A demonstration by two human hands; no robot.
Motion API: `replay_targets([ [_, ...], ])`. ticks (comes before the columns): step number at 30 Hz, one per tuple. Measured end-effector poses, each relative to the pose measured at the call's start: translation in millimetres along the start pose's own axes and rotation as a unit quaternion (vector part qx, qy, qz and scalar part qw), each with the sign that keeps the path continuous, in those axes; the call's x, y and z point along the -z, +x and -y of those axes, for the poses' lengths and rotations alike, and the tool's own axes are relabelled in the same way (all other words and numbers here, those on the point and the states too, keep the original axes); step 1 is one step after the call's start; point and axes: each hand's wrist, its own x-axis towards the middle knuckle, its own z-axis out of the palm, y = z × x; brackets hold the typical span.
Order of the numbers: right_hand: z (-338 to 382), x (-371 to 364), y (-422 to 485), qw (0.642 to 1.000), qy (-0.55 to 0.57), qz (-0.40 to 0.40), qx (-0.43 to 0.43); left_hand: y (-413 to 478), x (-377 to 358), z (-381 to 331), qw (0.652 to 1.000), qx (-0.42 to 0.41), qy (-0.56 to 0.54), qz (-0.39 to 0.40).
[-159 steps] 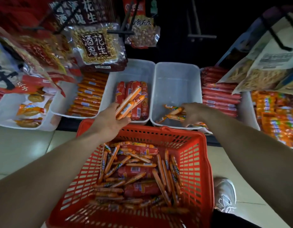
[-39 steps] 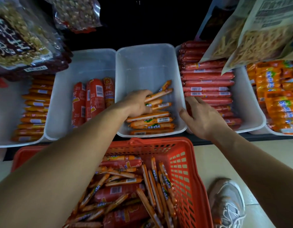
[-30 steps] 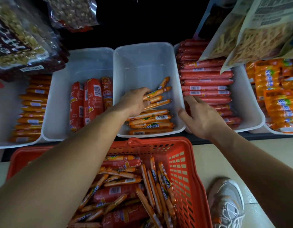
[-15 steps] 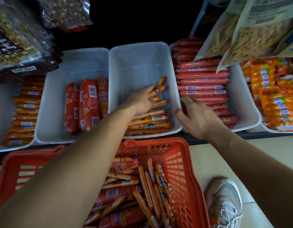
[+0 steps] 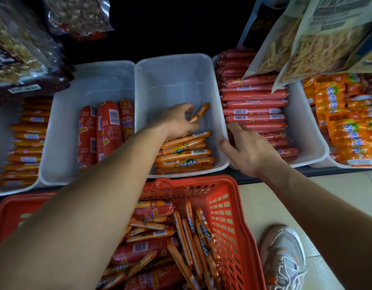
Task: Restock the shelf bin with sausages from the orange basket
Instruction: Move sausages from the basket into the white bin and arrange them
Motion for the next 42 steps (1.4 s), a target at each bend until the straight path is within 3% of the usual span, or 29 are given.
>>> replay_targets([
  [3,-1.2,-0.5,0.6,1.0,-0.003,-0.002,0.001,11.2,-15.4,-14.6,0.997,-0.018,-0.056,-0.057],
  [6,-2.1,-1.6,0.9,1.0,-0.001,-0.006,0.0,23.0,-21.6,-17.2,0.994,-0.035,-0.024,-0.105],
  [10,-4.1,-3.3,3.2,1.0,0.003,-0.001,-0.001,33.0,-18.2,-13.1,0.991,-0.008,-0.08,-0.108],
  [14,-6.1,-4.3,3.4,1.0,0.005,0.002,0.001,32.9,0.6,-14.1,0.98,-0.05,-0.137,-0.136],
  [17,-5.8,-3.9,2.8,1.0,0.008,0.002,0.004,22.9,8.4,-13.1,0.986,-0.076,-0.111,-0.095],
  [22,-5.1,-2.7,2.7,1.0,0.016,0.011,0.005,6.6,11.1,6.4,0.998,-0.047,0.04,-0.01],
  [33,-5.5,-2.2,3.0,1.0,0.013,0.019,0.007,-4.9,11.6,20.5,0.994,-0.081,0.075,-0.016],
  [38,-7.1,-3.9,3.6,1.0,0.016,0.023,0.007,7.0,2.5,9.8,0.999,-0.044,-0.008,-0.016],
  [42,-8.9,-5.4,5.3,1.0,0.011,0.028,0.006,-11.9,-8.7,11.2,0.994,-0.083,0.064,0.022],
])
